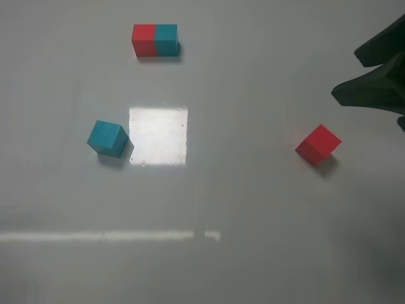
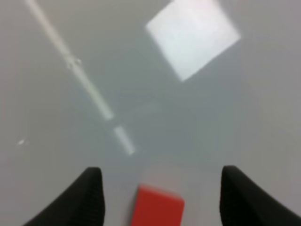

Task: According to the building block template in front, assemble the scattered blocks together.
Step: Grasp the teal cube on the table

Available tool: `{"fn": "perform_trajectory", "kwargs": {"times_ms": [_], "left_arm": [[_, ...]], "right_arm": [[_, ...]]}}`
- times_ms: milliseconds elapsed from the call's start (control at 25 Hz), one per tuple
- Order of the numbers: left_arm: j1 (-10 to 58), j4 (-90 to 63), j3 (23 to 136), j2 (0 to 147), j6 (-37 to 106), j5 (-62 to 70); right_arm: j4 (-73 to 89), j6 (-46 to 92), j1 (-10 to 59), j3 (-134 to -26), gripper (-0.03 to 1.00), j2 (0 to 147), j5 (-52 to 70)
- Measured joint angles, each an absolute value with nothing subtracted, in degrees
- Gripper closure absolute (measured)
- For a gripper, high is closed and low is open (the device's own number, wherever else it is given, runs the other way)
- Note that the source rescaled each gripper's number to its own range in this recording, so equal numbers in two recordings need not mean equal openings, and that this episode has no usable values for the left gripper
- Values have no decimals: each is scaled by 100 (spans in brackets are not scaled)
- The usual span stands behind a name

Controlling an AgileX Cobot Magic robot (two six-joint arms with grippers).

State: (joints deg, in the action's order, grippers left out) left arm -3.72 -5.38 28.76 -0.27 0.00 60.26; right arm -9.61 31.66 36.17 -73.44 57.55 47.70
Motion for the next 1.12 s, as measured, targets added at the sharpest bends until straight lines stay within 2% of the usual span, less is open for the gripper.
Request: {"fn": "perform_trajectory", "kwargs": {"times_ms": [600,800,1120], "left_arm": [[-372,-538,2876,-27,0,6026],[-372,-538,2876,-27,0,6026],[-372,-538,2876,-27,0,6026]], "right_arm": [[-1367,3642,5780,-9665,71,8271,4734],[-1343,3926,6086,-10202,71,9011,4735],[-1170,4112,6091,-10872,71,10007,4649]]}}
